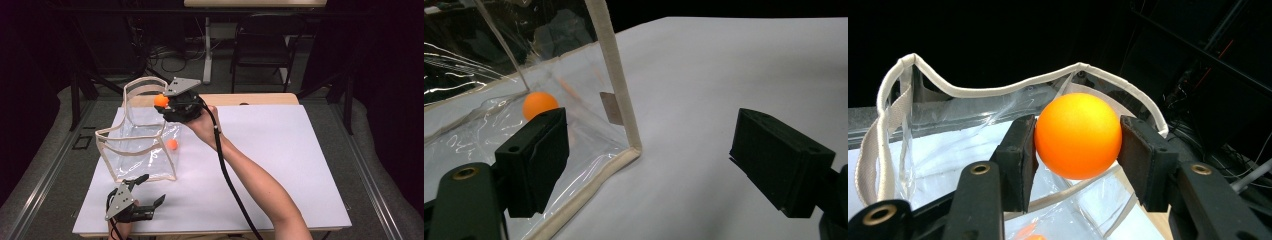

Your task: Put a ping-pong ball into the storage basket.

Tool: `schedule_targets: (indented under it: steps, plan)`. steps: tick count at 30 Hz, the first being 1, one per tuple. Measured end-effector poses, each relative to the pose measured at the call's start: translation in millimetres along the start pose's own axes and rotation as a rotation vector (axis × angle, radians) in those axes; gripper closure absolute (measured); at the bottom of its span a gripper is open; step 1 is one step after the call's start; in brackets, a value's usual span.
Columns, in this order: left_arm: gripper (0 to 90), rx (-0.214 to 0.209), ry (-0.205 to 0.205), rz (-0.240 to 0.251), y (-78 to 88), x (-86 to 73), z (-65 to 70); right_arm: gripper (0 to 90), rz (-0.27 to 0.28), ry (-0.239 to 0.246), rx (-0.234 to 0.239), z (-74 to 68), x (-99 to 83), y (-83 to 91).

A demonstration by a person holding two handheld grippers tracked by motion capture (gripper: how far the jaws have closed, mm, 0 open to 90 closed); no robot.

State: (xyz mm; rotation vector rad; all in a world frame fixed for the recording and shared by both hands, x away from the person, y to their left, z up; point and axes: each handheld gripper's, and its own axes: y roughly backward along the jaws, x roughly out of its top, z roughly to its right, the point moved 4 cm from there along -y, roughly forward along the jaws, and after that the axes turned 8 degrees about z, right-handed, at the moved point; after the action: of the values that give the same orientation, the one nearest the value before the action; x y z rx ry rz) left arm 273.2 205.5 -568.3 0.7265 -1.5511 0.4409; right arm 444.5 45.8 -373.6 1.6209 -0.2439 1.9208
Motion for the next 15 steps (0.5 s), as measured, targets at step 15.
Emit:
schedule_targets:
  steps: [15]
  plan:
    - [15.7, 0.001, 0.001, 0.000, -0.1, -0.1, -0.2, 50.0, -0.027, -0.011, 0.015, -2.7, -6.8, -10.6]
